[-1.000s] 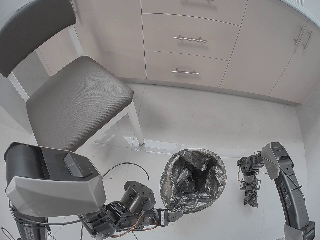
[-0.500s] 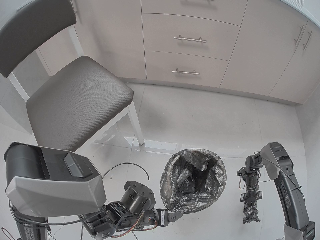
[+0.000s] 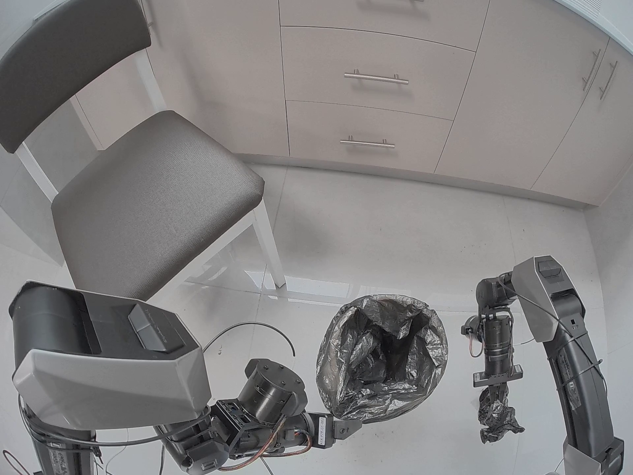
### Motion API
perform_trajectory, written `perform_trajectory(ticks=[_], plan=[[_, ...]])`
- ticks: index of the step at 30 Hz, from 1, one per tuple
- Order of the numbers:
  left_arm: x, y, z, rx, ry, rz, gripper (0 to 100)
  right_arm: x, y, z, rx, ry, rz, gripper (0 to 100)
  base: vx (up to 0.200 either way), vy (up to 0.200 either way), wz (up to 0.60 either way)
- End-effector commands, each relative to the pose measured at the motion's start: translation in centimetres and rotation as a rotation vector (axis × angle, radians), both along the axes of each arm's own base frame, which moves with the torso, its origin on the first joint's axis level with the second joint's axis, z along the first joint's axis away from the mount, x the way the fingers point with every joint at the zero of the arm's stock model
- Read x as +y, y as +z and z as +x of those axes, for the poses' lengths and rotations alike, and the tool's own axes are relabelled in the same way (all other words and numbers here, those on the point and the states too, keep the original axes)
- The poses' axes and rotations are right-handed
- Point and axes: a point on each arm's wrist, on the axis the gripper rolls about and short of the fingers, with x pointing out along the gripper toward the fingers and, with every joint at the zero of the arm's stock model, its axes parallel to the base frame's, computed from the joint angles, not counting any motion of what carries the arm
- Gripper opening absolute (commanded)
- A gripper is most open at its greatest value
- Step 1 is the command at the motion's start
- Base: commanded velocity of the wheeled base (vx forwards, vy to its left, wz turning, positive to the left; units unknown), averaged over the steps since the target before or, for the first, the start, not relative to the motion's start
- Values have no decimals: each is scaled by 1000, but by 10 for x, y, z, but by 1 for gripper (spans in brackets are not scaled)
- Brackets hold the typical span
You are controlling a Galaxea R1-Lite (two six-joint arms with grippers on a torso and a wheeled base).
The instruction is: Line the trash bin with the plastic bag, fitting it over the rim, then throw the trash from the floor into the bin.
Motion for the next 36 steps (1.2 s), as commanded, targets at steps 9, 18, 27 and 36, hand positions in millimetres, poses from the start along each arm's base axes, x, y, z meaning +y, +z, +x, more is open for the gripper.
perform_trajectory(ticks=[9,18,27,36], plan=[[2,-3,-2,-13,-14,9,100,102,159,-18,-231,245,70,0,0,0,0],[2,-5,-2,-18,-24,15,100,153,217,-56,-316,423,75,0,0,0,0],[2,-5,-2,-29,-23,6,100,189,244,-87,-401,585,57,0,0,0,0],[2,-6,-2,-29,-23,6,100,218,247,-104,-459,743,50,0,0,0,0]])
